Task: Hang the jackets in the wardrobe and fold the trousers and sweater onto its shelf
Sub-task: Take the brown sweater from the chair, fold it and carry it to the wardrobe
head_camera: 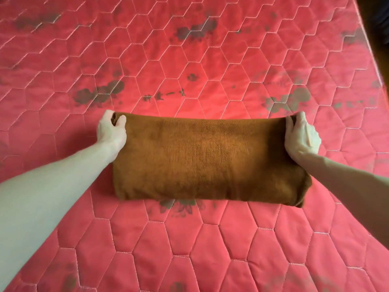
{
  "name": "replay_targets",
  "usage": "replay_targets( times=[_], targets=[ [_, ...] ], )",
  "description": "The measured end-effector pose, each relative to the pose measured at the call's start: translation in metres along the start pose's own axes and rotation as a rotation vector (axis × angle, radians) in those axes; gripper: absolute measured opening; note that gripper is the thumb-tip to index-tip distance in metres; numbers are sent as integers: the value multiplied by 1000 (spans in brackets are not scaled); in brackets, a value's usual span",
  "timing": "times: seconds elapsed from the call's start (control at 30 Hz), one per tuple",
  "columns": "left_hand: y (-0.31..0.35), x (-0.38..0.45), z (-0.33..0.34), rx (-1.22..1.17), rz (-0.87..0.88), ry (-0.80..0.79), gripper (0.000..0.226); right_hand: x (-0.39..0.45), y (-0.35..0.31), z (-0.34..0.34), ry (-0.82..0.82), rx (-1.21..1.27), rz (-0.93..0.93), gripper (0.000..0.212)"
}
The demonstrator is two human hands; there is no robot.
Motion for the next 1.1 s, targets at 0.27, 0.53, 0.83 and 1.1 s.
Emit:
replay_targets(
  times=[0.27, 0.53, 0.83, 1.1],
  targets=[
    [22, -1, 14, 189, -76, 45, 28, 6, 2, 18, -51, 60, 19, 28],
    [60, -139, 63, 500, 879, -178, 47, -91, -106, 0, 3, 161, -540, 51],
    [11, -132, 112, 780, 545, -233, 72, -132, -99, 73, -234, -79, -577, 59],
    [-31, -65, 59, 829, 589, -189, 77, -89, 13, 35, -105, -70, -404, 61]
  ],
)
Point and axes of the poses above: each hand's wrist, its own x-axis towards the middle knuckle, its own z-axis out of the palm, y = z × x, the point moved 5 cm from there along x, towards the middle knuckle, and after that the axes turned 3 degrees about -z, right-handed, at the moved point
